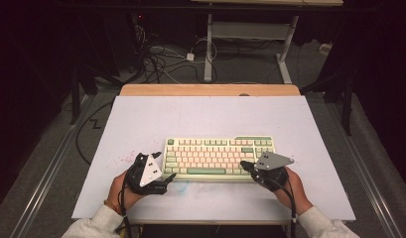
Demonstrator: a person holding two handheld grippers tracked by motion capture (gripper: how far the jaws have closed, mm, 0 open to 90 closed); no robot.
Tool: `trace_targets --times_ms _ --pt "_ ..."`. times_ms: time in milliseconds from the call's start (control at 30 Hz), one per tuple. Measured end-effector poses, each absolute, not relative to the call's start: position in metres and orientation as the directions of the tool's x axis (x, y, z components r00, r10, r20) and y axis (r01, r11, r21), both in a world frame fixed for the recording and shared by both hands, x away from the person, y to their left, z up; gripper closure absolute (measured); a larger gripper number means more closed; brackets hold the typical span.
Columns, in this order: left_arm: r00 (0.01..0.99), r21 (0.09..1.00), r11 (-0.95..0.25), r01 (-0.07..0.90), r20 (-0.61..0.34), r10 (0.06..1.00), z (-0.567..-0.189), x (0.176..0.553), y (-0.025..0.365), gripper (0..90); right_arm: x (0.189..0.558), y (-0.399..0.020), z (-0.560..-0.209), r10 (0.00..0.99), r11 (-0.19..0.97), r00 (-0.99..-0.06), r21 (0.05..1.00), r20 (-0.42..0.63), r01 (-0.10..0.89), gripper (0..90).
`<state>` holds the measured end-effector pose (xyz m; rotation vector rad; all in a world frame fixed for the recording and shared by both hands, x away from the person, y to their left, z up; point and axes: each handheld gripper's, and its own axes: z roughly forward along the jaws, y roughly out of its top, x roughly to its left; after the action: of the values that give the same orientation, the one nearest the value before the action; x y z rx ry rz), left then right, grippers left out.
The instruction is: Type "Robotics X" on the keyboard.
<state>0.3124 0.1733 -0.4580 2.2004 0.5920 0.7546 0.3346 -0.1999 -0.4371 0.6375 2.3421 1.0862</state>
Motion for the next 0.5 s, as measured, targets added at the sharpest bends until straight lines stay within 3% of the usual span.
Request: trace_targets --times_ms 500 --pt "0.732 0.754 -0.626 0.199 0.311 0.607 -0.462 0.300 0.177 18.3 0.371 -0.143 -0.443 0.537 0.639 -0.808 0.742 -0.244 0.201 90.0"
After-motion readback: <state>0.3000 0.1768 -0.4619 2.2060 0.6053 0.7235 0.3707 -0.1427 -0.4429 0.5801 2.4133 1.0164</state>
